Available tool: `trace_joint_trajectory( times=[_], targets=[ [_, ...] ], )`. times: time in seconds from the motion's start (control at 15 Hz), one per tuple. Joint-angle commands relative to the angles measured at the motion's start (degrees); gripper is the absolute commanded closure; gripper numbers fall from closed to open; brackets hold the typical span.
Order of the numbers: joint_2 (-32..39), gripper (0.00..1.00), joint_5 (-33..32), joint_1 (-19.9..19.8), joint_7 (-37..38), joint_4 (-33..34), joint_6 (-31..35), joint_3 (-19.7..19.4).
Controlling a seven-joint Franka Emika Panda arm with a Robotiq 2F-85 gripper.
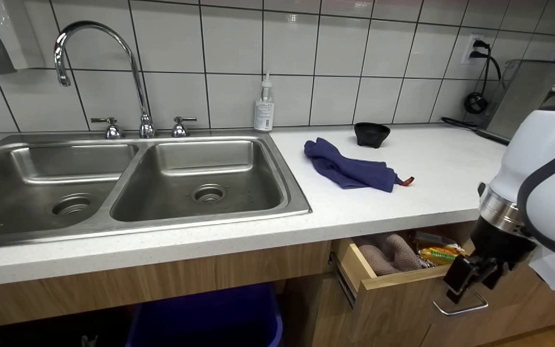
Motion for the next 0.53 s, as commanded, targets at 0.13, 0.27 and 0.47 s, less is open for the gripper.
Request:
trace_joint_trajectory(
  times=[0.13, 0.27, 0.47],
  targets=[
    [0.2, 0.0, -0.8, 2.8, 1.6, 0.2, 3.9, -2.4],
    [0.4, 0.0, -0.5, 2.8, 1.8, 0.6, 4.0, -2.2],
    [0.5, 0.0, -0.2, 2.4, 2.2, 1.3, 3.8, -1.7]
  ],
)
